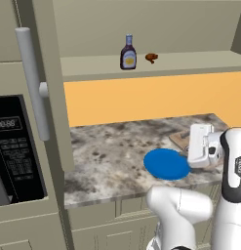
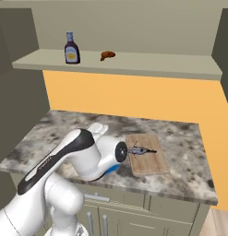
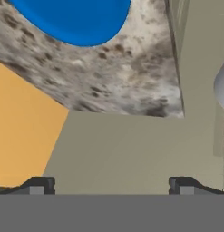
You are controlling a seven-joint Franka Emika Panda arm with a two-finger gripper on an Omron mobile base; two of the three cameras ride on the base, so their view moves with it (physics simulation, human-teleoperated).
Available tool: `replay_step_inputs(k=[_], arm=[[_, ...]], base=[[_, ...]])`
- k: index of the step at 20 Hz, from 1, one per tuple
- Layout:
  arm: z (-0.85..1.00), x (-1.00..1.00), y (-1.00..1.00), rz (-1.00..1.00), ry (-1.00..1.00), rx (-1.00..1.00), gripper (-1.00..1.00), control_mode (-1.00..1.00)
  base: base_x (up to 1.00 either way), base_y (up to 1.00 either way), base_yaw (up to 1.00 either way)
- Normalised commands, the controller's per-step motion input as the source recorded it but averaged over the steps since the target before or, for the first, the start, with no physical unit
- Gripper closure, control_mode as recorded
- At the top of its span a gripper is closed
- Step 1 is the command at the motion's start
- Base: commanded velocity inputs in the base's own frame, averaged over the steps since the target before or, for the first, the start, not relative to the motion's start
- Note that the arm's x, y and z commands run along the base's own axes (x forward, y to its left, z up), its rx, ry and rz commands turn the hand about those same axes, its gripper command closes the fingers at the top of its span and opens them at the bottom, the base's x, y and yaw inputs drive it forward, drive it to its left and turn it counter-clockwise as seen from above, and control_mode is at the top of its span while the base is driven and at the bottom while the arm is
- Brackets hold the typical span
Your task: Pick the fish from the plate and place it on the cutting board. Then pick the condiment bottle from the cabinet and place it next to the cutting board.
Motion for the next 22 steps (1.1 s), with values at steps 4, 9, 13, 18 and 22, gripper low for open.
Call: replay_step_inputs(k=[4, 9, 13, 18, 22], arm=[[0.05, 0.0, 0.1, -0.04, 0.0, 0.12, -1.0, -1.0], [0.09, 0.0, 0.02, -0.01, 0.02, 0.11, -1.0, -1.0], [0.07, 0.0, 0.0, 0.0, 0.02, 0.06, -1.0, -1.0], [0.16, 0.0, 0.0, 0.0, 0.01, 0.06, -1.0, -1.0], [0.29, 0.0, 0.0, 0.0, 0.02, 0.06, -1.0, -1.0]], base=[[0.0, 0.0, 0.0], [0.0, 0.0, 0.0], [0.0, 0.0, 0.0], [0.0, 0.0, 0.0], [0.0, 0.0, 0.0]])
